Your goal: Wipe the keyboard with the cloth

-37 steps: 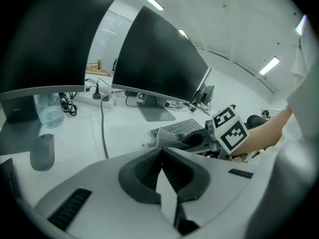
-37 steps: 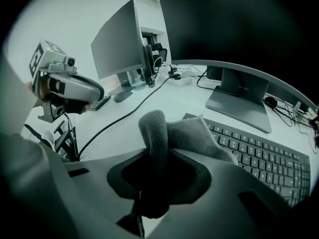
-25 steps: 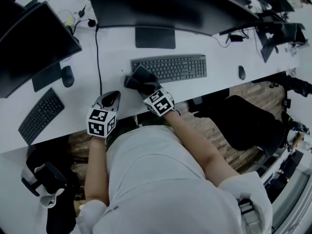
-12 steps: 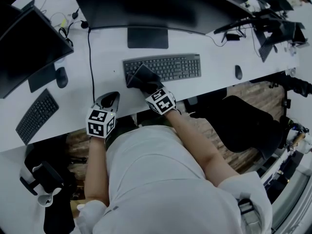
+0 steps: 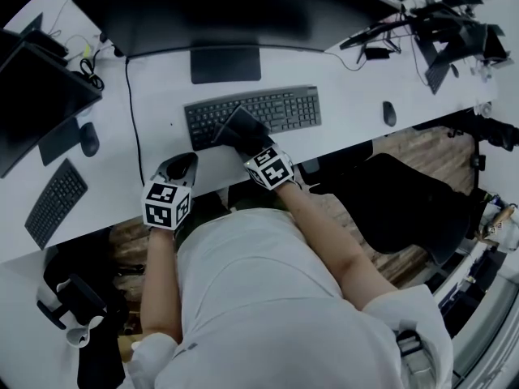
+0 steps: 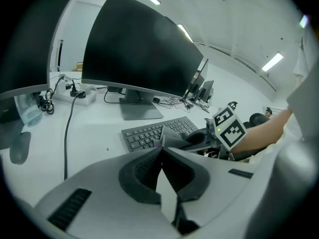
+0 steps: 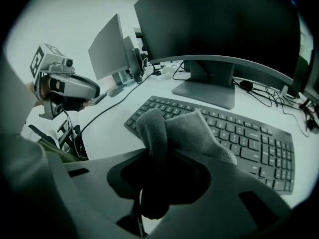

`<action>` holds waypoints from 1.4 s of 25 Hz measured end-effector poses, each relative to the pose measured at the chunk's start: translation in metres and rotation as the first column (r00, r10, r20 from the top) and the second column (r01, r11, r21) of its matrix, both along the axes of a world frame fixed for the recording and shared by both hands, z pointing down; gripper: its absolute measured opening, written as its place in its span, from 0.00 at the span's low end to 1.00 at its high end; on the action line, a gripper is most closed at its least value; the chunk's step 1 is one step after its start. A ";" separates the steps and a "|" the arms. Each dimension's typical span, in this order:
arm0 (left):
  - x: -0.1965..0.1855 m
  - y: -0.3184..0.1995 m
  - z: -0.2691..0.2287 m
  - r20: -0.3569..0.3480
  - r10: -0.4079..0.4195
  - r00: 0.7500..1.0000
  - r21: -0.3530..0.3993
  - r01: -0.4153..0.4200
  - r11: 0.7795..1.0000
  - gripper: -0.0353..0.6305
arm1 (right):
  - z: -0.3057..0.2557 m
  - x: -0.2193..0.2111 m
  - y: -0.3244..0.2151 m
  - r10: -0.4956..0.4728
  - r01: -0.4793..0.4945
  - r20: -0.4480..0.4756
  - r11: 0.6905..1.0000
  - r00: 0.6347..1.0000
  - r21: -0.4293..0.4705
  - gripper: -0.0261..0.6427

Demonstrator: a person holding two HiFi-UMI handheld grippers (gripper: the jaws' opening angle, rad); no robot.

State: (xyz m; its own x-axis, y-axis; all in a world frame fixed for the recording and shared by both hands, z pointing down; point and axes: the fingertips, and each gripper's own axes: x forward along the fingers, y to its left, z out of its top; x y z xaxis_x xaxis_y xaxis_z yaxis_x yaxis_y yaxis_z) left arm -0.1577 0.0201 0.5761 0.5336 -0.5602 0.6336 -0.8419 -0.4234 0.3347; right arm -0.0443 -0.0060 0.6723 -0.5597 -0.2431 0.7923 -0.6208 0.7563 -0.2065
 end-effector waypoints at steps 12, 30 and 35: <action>0.058 -0.021 0.002 0.002 0.047 0.999 -0.005 -0.047 0.999 0.06 | 0.002 0.062 -0.016 0.053 -0.053 0.005 0.999 0.999 -0.011 0.18; 0.147 -0.054 0.009 0.010 0.154 0.988 -0.015 -0.154 0.988 0.06 | 0.003 0.170 -0.047 0.212 -0.212 0.038 0.977 0.976 -0.024 0.18; 0.169 -0.060 0.011 0.015 0.175 0.985 -0.014 -0.174 0.985 0.06 | 0.004 0.201 -0.053 0.261 -0.260 0.045 0.965 0.964 -0.024 0.18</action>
